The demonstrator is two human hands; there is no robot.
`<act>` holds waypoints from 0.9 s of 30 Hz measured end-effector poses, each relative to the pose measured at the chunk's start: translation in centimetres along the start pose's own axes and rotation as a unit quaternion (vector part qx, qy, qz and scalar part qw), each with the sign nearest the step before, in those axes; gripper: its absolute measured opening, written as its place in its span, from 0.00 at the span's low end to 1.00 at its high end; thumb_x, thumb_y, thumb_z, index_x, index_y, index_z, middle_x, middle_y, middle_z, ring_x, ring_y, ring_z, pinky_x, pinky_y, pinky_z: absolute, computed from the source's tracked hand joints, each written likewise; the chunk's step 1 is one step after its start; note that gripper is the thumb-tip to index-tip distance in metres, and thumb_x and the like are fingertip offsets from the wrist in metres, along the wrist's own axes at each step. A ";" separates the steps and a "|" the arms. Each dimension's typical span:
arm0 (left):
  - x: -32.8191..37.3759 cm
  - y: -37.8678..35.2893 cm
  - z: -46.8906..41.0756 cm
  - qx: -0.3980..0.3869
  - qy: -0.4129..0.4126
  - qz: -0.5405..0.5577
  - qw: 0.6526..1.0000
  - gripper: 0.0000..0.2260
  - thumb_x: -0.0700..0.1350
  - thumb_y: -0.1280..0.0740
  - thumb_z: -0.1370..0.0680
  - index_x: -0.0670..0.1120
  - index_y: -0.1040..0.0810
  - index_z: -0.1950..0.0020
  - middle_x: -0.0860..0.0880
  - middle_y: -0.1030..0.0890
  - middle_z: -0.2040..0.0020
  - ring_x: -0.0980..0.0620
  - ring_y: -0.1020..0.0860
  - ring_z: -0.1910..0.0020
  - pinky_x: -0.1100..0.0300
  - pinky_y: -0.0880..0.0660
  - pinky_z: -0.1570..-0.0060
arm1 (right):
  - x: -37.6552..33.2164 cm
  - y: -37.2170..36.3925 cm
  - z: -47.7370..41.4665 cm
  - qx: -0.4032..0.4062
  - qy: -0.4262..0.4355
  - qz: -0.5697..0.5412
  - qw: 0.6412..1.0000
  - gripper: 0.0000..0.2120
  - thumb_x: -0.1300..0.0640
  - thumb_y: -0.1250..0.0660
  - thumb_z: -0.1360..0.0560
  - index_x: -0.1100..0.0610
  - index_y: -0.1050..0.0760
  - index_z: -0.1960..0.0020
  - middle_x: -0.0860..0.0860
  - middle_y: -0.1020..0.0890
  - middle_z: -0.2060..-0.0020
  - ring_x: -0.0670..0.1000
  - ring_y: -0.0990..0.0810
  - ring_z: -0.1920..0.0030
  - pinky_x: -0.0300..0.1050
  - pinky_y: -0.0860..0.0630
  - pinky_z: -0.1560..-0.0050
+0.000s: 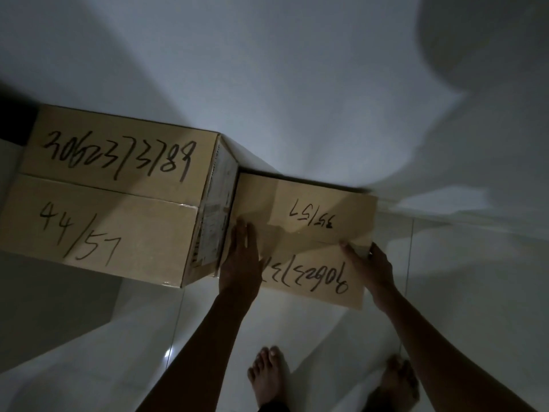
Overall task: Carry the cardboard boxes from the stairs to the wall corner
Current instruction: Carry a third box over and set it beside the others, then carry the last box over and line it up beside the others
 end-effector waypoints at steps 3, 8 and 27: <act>-0.4 -0.7 -0.4 -0.048 0.004 -0.030 0.998 0.39 0.57 0.39 0.17 0.42 0.58 0.17 0.41 0.60 0.17 0.41 0.55 0.17 0.44 0.45 0.22 | 0.5 -0.6 -0.2 0.002 -0.011 -0.003 1.000 0.25 0.38 0.29 0.25 0.52 0.24 0.36 0.49 0.16 0.55 0.44 0.19 0.61 0.40 0.27 0.65; -0.1 -0.3 0.1 -0.073 0.012 0.031 0.997 0.39 0.54 0.36 0.18 0.43 0.57 0.17 0.42 0.59 0.17 0.41 0.55 0.17 0.43 0.42 0.22 | -0.4 -0.5 -0.1 -0.016 -0.030 0.040 0.999 0.39 0.31 0.31 0.28 0.57 0.32 0.29 0.58 0.16 0.41 0.59 0.15 0.47 0.49 0.19 0.53; 23.1 41.5 26.8 -0.061 -0.237 -0.008 0.970 0.35 0.60 0.46 0.16 0.40 0.52 0.17 0.41 0.51 0.17 0.41 0.52 0.17 0.46 0.51 0.20 | -19.3 38.7 43.0 0.179 0.079 0.050 0.979 0.41 0.34 0.38 0.21 0.57 0.44 0.17 0.59 0.34 0.21 0.61 0.37 0.21 0.56 0.41 0.21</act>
Point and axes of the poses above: each hand's wrist, its own z-axis away from the middle knuckle, its own y-axis out of the back of the hand, x = y × z, the point moved 10 cm from there along -z, towards the middle knuckle
